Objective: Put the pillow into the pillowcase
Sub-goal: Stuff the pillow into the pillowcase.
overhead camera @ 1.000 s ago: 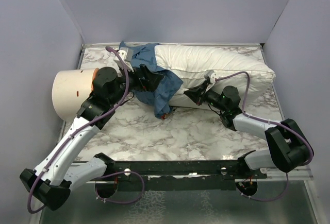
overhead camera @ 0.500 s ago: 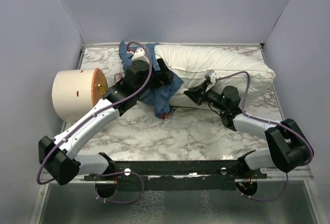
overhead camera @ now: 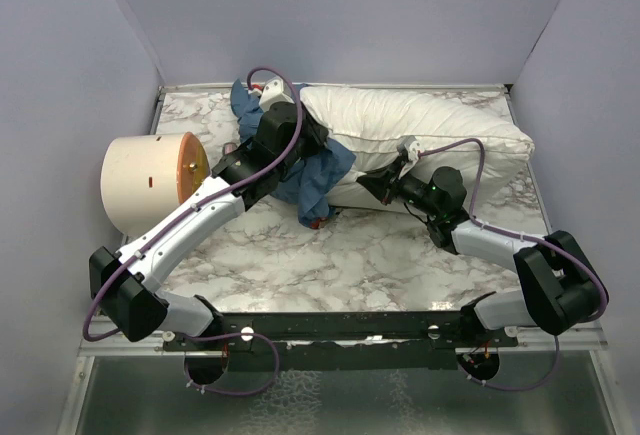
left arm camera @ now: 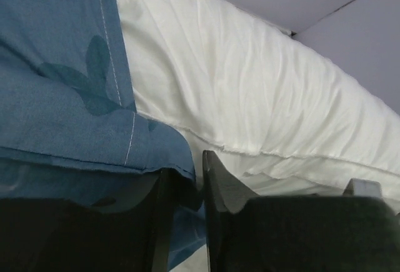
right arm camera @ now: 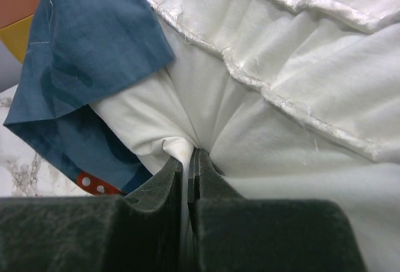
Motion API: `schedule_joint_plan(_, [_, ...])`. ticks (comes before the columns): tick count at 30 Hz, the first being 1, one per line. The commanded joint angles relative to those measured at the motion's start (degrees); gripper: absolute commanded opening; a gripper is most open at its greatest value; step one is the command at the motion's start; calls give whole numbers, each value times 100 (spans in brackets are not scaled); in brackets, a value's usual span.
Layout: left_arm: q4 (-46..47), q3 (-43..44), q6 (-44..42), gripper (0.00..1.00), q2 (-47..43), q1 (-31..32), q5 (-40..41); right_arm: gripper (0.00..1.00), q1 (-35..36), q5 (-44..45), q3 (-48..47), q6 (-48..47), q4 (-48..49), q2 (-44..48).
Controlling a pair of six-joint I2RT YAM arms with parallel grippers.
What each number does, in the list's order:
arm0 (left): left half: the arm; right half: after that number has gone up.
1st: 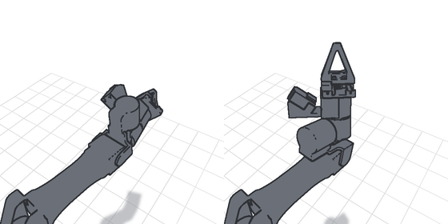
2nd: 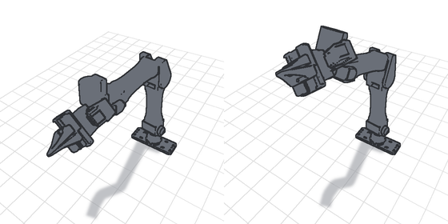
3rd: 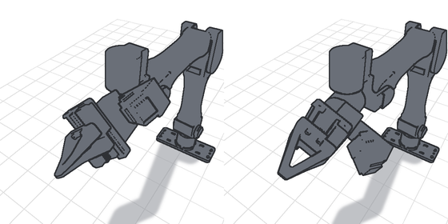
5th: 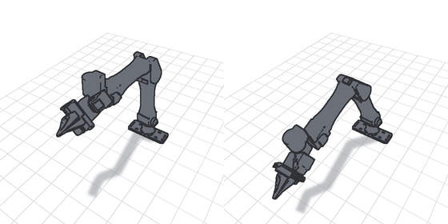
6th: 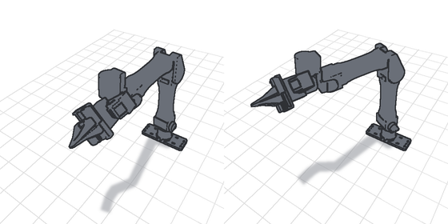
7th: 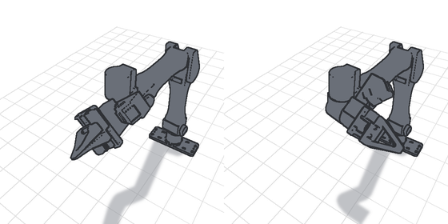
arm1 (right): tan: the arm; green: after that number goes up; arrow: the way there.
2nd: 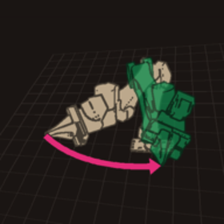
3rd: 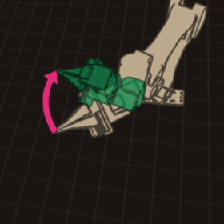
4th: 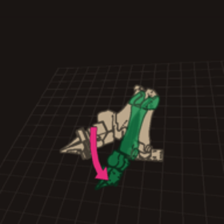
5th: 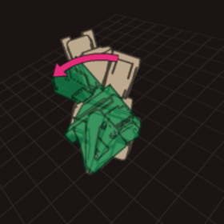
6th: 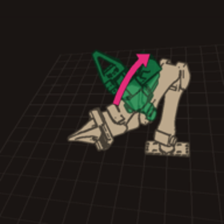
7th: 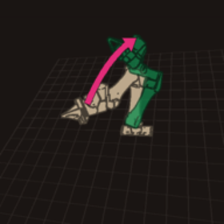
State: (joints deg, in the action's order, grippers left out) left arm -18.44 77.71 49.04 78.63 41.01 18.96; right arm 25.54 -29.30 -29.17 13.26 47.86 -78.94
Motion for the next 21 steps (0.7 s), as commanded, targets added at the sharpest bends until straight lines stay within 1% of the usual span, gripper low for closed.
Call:
schedule_joint_plan(1, [74, -272, -114, 8, -425, 46, 117, 1, -23, -9, 137, 75, -799, -179])
schedule_joint_plan(2, [120, -345, -168, 0, -519, 44, 106, 1, -23, -31, 128, 85, -792, -209])
schedule_joint_plan(5, [399, -523, -460, 0, -727, 38, -189, 1, -24, -118, 97, 141, -693, -280])
schedule_joint_plan(7, [718, -611, -711, 0, -792, 38, -627, 1, -15, -206, 87, 180, -588, -293])
schedule_joint_plan(9, [1223, -579, -893, 0, -754, 32, -1314, 1, 18, -300, 39, 223, -337, -293])
schedule_joint_plan(11, [1640, -292, -1052, 0, -433, 34, -2202, 1, 127, -442, -237, 142, -139, -403])
schedule_joint_plan(13, [1843, 255, -954, 0, 43, 36, -3051, 1, 291, -524, -802, -86, -208, -680])
schedule_joint_plan(14, [1947, 518, -876, 0, 262, 38, -3662, 1, 370, -585, -1074, -165, -276, -861])
schedule_joint_plan(16, [2306, 664, -590, 0, 549, 50, -4349, 1, 489, -648, -1497, -229, -372, -1248])
schedule_joint_plan(18, [2451, 416, -542, 0, 529, 47, -4608, 1, 574, -658, -1548, -193, -331, -1477])
schedule_joint_plan(19, [2471, 109, -611, 0, 395, 43, -4531, 1, 587, -658, -1329, -131, -179, -1494])
schedule_joint_plan(21, [2633, -891, -688, 0, -57, -21, -4191, 1, 592, -623, -786, -12, 149, -1373])
